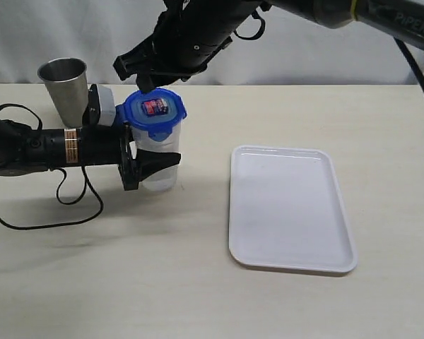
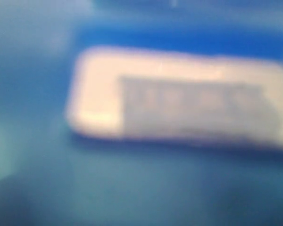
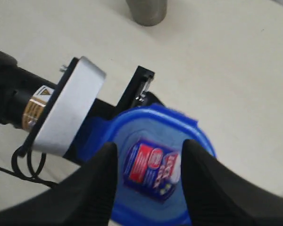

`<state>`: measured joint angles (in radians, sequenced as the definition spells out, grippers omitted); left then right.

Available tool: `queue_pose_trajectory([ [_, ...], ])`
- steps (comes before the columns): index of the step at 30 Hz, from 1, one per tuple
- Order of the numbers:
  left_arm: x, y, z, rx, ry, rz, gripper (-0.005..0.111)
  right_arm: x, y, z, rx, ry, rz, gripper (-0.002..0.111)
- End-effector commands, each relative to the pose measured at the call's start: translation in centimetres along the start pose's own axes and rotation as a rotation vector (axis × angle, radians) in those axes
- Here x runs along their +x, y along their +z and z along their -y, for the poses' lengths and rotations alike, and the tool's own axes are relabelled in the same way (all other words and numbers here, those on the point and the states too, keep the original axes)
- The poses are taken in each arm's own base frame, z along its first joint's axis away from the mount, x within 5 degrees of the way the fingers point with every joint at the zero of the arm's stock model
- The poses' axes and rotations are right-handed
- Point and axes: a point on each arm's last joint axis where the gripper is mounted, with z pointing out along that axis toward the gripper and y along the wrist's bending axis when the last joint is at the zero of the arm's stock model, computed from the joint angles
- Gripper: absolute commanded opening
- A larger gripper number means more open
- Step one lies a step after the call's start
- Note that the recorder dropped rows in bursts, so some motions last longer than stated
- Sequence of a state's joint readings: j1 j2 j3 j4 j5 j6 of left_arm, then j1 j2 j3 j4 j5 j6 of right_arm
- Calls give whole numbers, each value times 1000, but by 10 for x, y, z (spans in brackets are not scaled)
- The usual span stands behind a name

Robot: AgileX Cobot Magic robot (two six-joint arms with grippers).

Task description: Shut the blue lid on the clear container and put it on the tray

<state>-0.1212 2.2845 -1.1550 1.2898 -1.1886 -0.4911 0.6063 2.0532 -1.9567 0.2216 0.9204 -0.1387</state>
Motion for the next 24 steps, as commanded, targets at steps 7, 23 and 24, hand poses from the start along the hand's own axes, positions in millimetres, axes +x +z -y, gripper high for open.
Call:
queue_pose_trajectory([
  [7,-7,1,3,15,-129,35,0,4,-5,2,21,5,-64,42],
  [23,22,6,7,29,-14,5,0,19,33,8,17,-11,-153,4],
  [24,23,6,6,27,-12,5,0,19,35,8,15,-8,-154,4],
])
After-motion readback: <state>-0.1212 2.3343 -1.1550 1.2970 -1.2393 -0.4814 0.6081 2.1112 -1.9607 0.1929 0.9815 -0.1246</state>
